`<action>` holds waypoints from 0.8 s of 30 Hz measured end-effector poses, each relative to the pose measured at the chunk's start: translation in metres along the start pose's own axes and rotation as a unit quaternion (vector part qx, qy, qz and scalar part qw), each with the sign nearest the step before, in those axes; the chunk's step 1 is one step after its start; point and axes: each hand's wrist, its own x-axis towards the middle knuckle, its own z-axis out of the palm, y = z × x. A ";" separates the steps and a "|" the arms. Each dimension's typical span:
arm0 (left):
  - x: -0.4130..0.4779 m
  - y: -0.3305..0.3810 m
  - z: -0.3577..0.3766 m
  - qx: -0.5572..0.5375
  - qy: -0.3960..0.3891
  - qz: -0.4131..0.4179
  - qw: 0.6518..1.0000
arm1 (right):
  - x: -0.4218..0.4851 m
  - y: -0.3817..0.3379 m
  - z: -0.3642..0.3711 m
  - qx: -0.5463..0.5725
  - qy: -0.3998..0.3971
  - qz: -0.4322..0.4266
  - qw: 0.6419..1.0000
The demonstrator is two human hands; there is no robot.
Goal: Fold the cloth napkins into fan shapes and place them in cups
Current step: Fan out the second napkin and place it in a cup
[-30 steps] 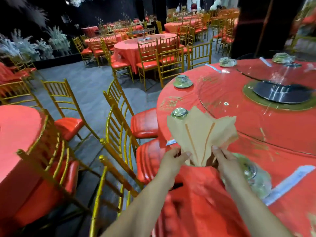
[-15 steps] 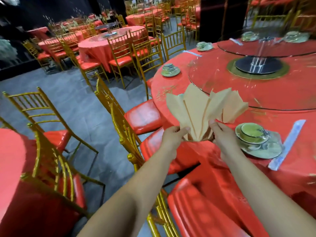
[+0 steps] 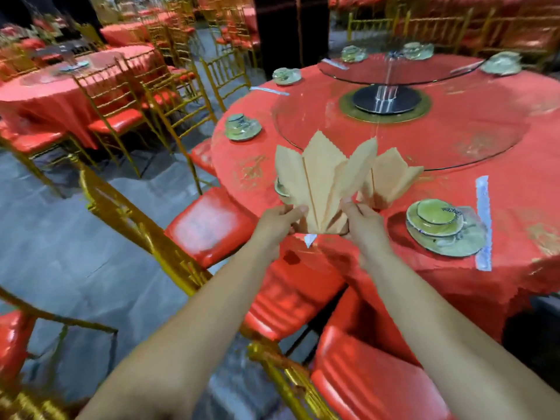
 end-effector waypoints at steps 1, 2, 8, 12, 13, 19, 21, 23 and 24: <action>0.007 0.000 -0.008 -0.009 -0.004 0.000 1.000 | 0.002 -0.001 0.012 0.007 0.012 0.005 1.000; 0.015 0.000 -0.015 -0.016 -0.008 -0.001 1.000 | 0.004 -0.001 0.022 0.012 0.020 0.009 1.000; 0.054 0.000 -0.041 -0.044 -0.021 -0.002 0.999 | 0.022 -0.009 0.062 0.017 0.035 0.022 0.999; 0.085 0.000 -0.057 -0.054 -0.001 0.016 0.998 | 0.044 -0.007 0.090 0.020 0.031 0.018 0.999; 0.095 0.001 -0.063 -0.052 0.001 0.019 0.998 | 0.050 -0.006 0.099 0.021 0.035 0.016 0.999; 0.173 0.011 -0.110 -0.025 -0.029 0.038 0.999 | 0.099 0.002 0.167 -0.010 0.055 0.018 0.998; 0.207 0.010 -0.124 -0.017 -0.048 0.034 0.998 | 0.123 0.004 0.194 -0.007 0.072 0.021 0.997; 0.242 0.008 -0.138 -0.012 -0.065 0.023 0.998 | 0.149 0.006 0.223 -0.004 0.100 0.033 0.994; 0.258 0.006 -0.146 -0.005 -0.070 0.020 0.997 | 0.162 0.006 0.237 -0.003 0.107 0.043 0.993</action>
